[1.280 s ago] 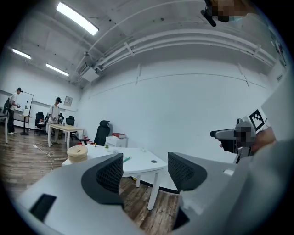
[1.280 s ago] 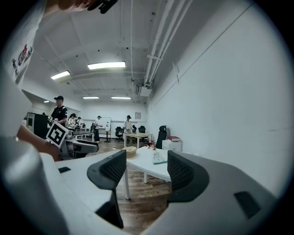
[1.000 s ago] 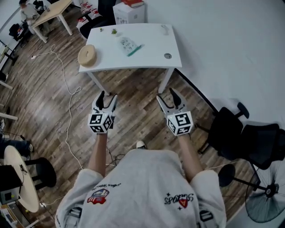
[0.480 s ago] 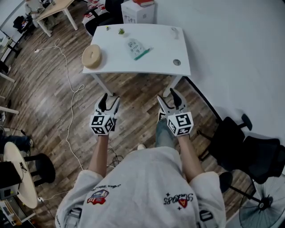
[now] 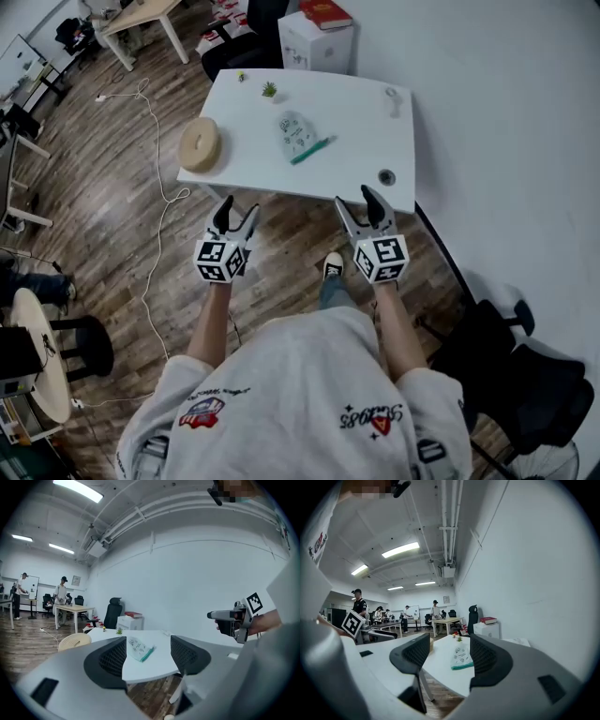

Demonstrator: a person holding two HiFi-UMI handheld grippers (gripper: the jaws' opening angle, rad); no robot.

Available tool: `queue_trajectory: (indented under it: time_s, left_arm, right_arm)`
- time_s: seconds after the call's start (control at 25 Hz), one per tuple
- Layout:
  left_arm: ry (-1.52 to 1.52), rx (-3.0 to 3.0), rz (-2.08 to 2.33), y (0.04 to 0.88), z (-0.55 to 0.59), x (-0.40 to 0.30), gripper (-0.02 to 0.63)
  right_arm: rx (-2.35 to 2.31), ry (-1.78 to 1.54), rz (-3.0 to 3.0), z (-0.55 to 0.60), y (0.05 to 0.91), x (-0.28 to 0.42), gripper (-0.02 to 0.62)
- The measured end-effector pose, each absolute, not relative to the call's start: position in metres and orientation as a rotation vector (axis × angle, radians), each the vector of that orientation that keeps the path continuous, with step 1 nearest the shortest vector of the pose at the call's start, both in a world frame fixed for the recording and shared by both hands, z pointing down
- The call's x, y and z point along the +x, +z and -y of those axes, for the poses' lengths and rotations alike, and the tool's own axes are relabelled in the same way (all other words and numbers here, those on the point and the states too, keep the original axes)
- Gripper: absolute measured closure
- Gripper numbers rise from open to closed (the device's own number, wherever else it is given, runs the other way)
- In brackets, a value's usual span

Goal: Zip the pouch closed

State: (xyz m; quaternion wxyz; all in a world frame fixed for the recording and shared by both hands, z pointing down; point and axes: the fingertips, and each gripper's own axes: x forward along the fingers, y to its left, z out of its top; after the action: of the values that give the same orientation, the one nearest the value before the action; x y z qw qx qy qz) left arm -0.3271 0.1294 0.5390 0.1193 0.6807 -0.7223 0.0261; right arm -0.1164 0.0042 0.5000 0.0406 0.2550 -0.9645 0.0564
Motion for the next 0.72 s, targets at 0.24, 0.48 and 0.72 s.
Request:
queue_trajectory:
  time_s: [0.24,0.48,0.72]
  left_arm:
    - [0.064,1.982,2.132,0.518,-0.011,-0.336,0.313]
    - [0.084,1.961,2.106,0.52,0.087,-0.339,0.314]
    - [0.136,1.983,2.058,0.523,0.144,-0.332,0.314]
  right_arm:
    - [0.735,0.187,2.977,0.118,0.486,-0.134,0.341]
    - [0.7,0.205,2.982,0.215,0.488,-0.146,0.344]
    - [0.693,0.235,2.971,0.269,0.493,-0.15,0.347]
